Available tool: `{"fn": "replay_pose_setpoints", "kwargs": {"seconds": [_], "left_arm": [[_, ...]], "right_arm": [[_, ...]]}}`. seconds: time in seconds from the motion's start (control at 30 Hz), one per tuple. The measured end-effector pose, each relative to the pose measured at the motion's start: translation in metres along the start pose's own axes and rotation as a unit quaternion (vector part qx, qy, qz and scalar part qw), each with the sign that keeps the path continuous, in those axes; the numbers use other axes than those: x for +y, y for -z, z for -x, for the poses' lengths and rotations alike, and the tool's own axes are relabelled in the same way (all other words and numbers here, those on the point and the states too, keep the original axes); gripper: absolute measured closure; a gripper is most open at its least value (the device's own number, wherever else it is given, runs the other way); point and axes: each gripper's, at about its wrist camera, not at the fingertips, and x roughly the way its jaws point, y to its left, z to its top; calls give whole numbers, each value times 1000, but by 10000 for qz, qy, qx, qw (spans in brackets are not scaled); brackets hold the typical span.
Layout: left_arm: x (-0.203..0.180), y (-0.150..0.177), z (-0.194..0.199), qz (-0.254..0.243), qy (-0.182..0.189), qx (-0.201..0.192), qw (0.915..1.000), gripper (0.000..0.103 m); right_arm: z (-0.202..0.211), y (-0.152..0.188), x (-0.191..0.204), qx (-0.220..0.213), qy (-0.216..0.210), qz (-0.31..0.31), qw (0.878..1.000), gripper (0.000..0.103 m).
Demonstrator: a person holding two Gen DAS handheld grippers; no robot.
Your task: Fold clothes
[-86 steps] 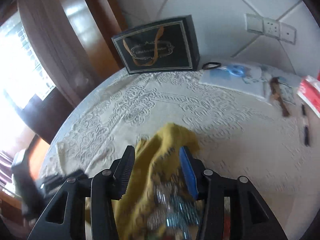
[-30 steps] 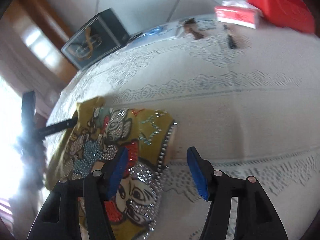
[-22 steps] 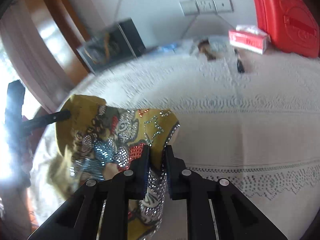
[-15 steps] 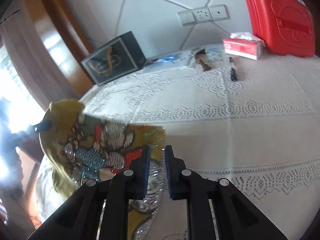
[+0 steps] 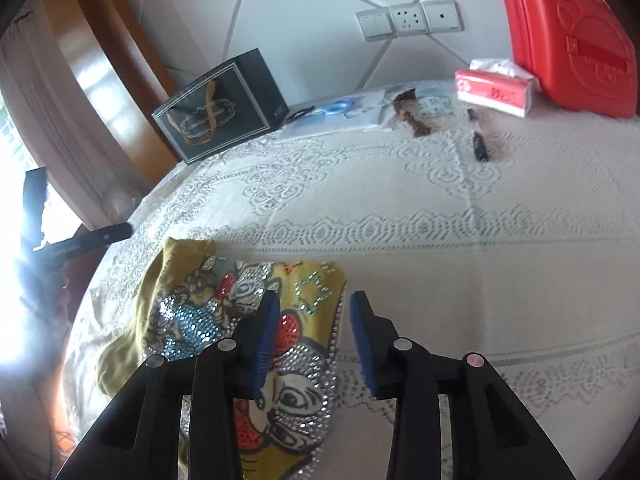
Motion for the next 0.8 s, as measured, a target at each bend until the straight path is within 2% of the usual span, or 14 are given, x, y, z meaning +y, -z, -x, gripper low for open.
{"fn": "replay_pose_setpoints", "kwargs": {"seconds": [0.1, 0.17, 0.2, 0.23, 0.27, 0.37, 0.43, 0.5, 0.53, 0.6, 0.63, 0.67, 0.7, 0.8], "left_arm": [[0, 1, -18, 139, 214, 141, 9996, 34], [-2, 7, -31, 239, 596, 367, 9973, 36], [-4, 11, -37, 278, 666, 582, 9957, 65], [-7, 14, -41, 229, 582, 774, 9950, 83], [-12, 17, -39, 69, 362, 782, 9963, 88], [-15, 23, -9, 68, 421, 559, 9975, 92], [-12, 24, 11, 144, 397, 358, 9985, 92], [-5, 14, 15, 149, -429, 30, 9990, 92], [4, 7, 10, 185, -670, -8, 9976, 91], [22, 6, 1, 700, -378, 436, 9959, 83], [29, 11, 1, 927, 2, 554, 9942, 81], [29, 20, 5, 898, 293, 596, 9937, 75], [24, 29, 8, 735, 320, 654, 9946, 65], [6, 68, 25, 275, 433, 708, 9962, 44]], "right_arm": [[-7, 7, 1, 115, -24, 46, 9999, 66], [-12, 10, -1, 187, -53, 33, 9998, 64], [-15, 11, -1, 226, -80, 11, 9997, 63], [-17, 13, -2, 258, -85, 11, 9996, 63], [-21, 14, -1, 329, -33, 65, 9994, 63], [-27, 19, 5, 506, 247, 361, 9978, 92], [-15, 19, 1, 271, 234, 210, 9991, 92], [-11, 15, -3, 157, 421, 92, 9989, 92], [-14, 12, -7, 144, 754, 29, 9970, 92], [-16, 9, -15, 197, 928, -165, 9953, 92], [-14, 10, -21, 257, 705, -404, 9964, 91], [-6, 14, -22, 181, 528, -537, 9970, 86], [0, 17, -21, 107, 474, -518, 9975, 80], [29, 34, -2, 48, 130, -165, 9998, 75]]}}
